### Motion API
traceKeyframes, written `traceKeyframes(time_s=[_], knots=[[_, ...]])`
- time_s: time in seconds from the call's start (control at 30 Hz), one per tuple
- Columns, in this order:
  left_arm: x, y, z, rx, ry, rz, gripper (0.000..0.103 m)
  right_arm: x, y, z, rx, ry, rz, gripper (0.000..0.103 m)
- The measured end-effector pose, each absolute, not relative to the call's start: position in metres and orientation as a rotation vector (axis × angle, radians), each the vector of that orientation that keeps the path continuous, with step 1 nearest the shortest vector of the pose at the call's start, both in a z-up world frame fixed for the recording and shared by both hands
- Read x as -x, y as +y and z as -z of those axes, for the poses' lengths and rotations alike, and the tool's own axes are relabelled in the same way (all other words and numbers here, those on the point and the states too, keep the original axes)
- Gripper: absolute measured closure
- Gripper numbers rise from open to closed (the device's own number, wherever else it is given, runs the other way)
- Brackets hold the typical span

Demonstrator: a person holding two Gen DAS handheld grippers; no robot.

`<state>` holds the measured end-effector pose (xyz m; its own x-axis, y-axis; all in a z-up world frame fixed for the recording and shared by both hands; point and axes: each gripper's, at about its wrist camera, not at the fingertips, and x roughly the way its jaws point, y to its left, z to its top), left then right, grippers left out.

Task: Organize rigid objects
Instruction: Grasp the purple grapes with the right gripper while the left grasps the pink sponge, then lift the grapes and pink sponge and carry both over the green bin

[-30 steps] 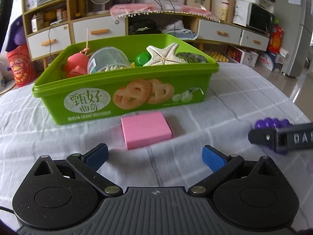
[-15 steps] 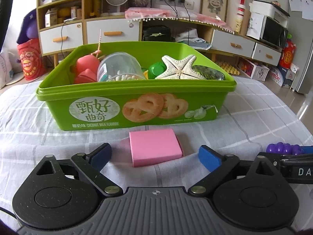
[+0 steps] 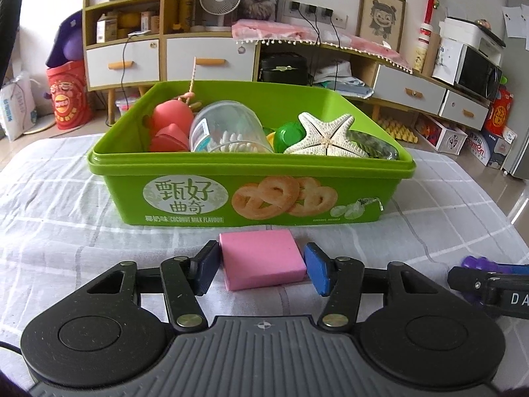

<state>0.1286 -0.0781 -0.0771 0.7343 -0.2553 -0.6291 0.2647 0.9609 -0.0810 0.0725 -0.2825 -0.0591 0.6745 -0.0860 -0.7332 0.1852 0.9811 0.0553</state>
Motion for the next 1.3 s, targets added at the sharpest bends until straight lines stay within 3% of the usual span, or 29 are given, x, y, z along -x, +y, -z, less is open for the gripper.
traceKeyframes(time_s=[0.3,1.3], knots=[[-0.13,-0.074,0.071,0.008,0.697,0.31,0.043,-0.075,-0.281,0.056,-0.163,0.834,0.122,0.079],[-0.121,-0.051,0.039,0.076,0.673,0.394,0.044,-0.08,-0.28,0.037,-0.516,0.884,-0.009,0.079]])
